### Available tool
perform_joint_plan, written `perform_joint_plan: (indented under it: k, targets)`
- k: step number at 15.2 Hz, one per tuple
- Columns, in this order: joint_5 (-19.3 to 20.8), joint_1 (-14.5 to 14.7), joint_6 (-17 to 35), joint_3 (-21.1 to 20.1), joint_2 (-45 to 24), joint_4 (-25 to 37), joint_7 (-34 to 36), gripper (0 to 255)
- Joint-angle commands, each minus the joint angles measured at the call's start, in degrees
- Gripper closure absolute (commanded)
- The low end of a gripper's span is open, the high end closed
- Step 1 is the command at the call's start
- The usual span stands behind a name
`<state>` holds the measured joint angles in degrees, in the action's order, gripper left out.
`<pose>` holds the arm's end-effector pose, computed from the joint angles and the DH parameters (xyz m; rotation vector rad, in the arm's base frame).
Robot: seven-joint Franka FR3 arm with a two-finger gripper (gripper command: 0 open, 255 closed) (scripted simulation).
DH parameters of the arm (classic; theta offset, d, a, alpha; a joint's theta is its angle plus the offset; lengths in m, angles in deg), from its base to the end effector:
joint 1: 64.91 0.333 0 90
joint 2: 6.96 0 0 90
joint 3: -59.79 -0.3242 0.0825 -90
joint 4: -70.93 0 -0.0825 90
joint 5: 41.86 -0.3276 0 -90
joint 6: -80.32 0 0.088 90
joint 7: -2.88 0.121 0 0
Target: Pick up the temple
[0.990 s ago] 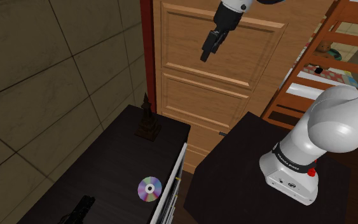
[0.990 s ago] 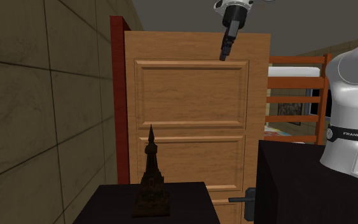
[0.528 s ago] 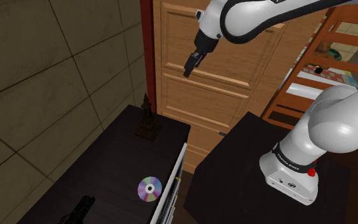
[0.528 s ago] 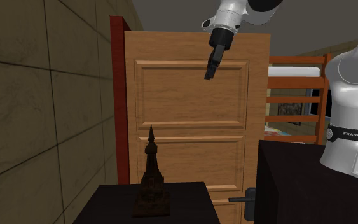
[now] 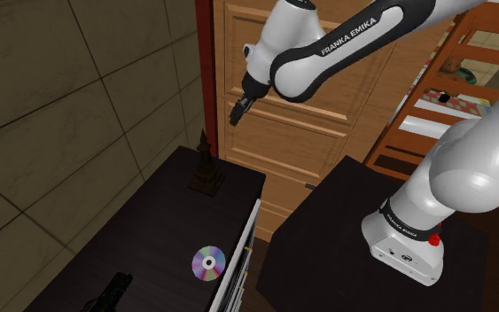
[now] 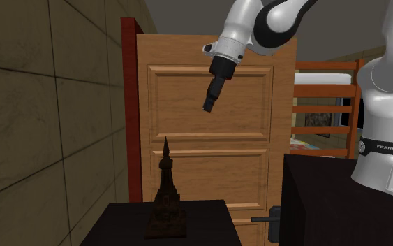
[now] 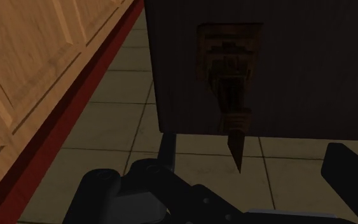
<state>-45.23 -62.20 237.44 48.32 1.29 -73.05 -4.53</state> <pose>0.4356 0.1092 0.4068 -3.0209 -0.5034 -0.5733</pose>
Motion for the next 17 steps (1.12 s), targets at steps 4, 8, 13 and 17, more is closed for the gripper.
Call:
perform_joint_plan:
  k: [4,8,13,17]
  targets:
    - [10.1,-0.5,10.2,-1.0,-12.4,4.3,6.8,0]
    - [21.4,3.9,15.7,3.9,-22.2,10.2,15.3,0]
    - [27.1,11.2,20.3,11.0,-32.4,18.2,20.2,0]
    - [27.9,13.2,22.7,13.4,-35.3,18.8,21.4,0]
